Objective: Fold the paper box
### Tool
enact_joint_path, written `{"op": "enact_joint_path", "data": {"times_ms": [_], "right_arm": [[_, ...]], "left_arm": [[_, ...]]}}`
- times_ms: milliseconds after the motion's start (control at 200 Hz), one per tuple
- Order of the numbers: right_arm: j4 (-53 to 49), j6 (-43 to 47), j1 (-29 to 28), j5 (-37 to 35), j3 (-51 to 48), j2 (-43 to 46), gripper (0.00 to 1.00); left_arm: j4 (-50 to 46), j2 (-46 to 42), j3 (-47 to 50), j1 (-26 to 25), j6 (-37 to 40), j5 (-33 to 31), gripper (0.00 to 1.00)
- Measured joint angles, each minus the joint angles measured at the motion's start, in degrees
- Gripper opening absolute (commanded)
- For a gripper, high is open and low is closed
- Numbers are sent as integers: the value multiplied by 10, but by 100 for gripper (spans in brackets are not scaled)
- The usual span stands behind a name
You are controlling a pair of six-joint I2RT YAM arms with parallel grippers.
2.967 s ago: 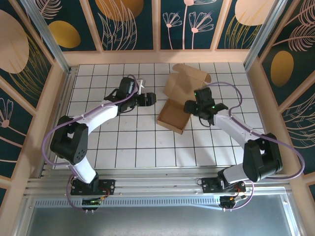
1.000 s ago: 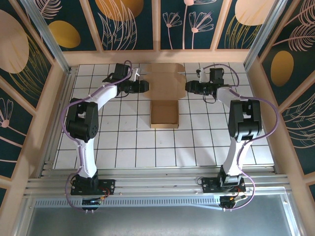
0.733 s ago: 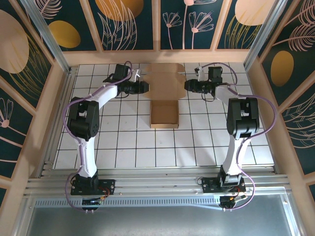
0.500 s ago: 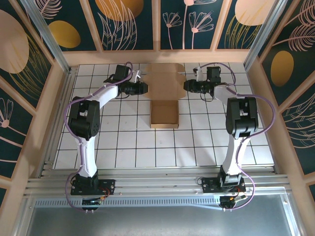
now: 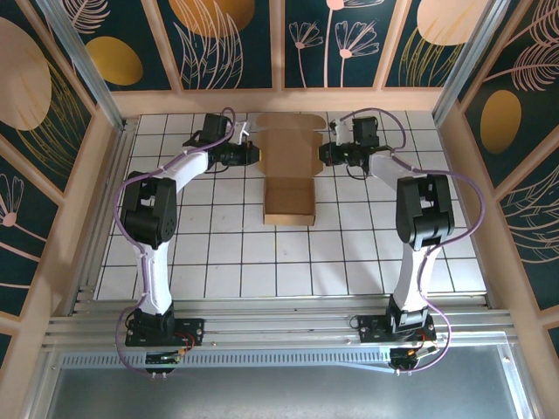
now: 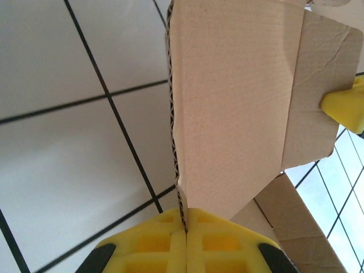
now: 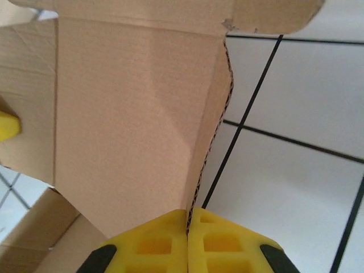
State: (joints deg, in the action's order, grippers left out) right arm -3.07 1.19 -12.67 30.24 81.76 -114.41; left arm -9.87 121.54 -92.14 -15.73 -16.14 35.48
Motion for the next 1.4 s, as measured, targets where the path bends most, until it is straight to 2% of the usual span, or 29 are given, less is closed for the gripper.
{"op": "enact_joint_path", "data": {"times_ms": [175, 310, 476, 641, 866, 1081, 1401], "right_arm": [[20, 49, -40, -112, -2, 17, 8], [74, 92, -85, -216, -40, 43, 8], [149, 142, -136, -349, -93, 55, 8], [227, 172, -161, -441, -155, 75, 10], [300, 180, -177, -492, -227, 104, 11], [400, 182, -218, -537, -327, 144, 12], [544, 171, -258, -601, -440, 164, 12]], "left_arm": [[80, -19, 49, 0, 13, -16, 13], [195, -52, 137, -1, 30, -22, 16], [316, -79, 218, -9, 49, -26, 17], [413, -106, 279, -31, 73, -31, 16], [514, -140, 370, -47, 94, -41, 15], [596, -169, 457, -54, 125, -43, 15], [671, -177, 502, -82, 181, -70, 15]]}}
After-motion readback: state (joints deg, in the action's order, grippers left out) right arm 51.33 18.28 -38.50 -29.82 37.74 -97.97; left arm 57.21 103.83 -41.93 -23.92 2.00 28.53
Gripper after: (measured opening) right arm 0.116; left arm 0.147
